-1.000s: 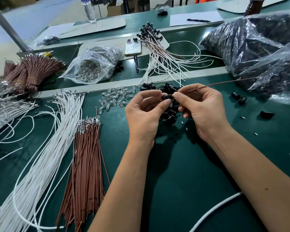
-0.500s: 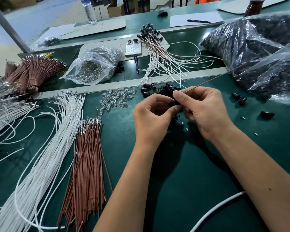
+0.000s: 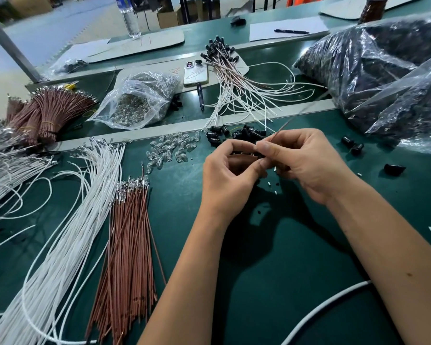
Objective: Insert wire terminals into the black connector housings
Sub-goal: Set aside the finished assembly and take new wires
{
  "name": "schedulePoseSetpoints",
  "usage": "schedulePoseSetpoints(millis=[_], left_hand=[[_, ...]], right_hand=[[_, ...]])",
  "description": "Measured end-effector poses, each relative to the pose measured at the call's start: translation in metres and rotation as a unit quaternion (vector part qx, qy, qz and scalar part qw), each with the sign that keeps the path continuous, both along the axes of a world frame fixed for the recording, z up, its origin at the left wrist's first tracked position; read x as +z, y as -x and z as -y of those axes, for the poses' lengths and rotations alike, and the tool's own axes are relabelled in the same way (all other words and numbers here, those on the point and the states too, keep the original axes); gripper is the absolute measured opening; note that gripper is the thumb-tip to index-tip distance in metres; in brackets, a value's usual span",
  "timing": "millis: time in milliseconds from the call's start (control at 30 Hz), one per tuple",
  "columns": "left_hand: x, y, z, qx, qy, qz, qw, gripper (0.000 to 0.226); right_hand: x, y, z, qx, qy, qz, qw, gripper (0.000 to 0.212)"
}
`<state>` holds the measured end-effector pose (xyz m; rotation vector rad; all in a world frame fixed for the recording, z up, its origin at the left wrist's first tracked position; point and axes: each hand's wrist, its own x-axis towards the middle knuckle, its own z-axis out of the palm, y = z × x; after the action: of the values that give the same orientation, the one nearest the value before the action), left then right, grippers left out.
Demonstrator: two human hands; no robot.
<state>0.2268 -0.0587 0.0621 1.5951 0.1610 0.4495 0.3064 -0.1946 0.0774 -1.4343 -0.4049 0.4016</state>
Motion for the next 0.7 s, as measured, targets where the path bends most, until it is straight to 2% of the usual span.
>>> schedulePoseSetpoints(millis=[100, 200, 367, 467, 533, 633, 700], left_hand=[[0.002, 0.0, -0.001, -0.003, 0.035, -0.005, 0.999, 0.017], [0.002, 0.0, -0.001, -0.009, 0.029, -0.014, 0.999, 0.014], [0.0, 0.0, -0.001, 0.001, 0.052, 0.016, 0.998, 0.011], [-0.001, -0.002, -0.004, 0.034, 0.087, 0.009, 0.996, 0.018], [-0.001, -0.003, -0.004, 0.058, 0.134, 0.009, 0.989, 0.014], [0.0, -0.005, -0.001, 0.085, 0.174, 0.023, 0.981, 0.008], [0.002, -0.005, 0.0, 0.101, 0.201, 0.035, 0.974, 0.007]], right_hand=[[0.002, -0.002, -0.001, -0.002, -0.067, -0.001, 0.998, 0.032], [0.002, -0.005, 0.002, -0.029, -0.094, 0.007, 0.995, 0.024], [0.001, 0.006, -0.004, -0.01, -0.015, 0.03, 0.999, 0.02], [-0.001, 0.011, -0.01, 0.002, -0.033, 0.018, 0.999, 0.029], [-0.001, 0.01, -0.011, -0.005, -0.051, 0.016, 0.999, 0.034], [-0.006, 0.011, -0.013, -0.026, -0.036, 0.065, 0.997, 0.024], [-0.009, 0.013, -0.017, -0.052, 0.015, 0.12, 0.991, 0.022]])
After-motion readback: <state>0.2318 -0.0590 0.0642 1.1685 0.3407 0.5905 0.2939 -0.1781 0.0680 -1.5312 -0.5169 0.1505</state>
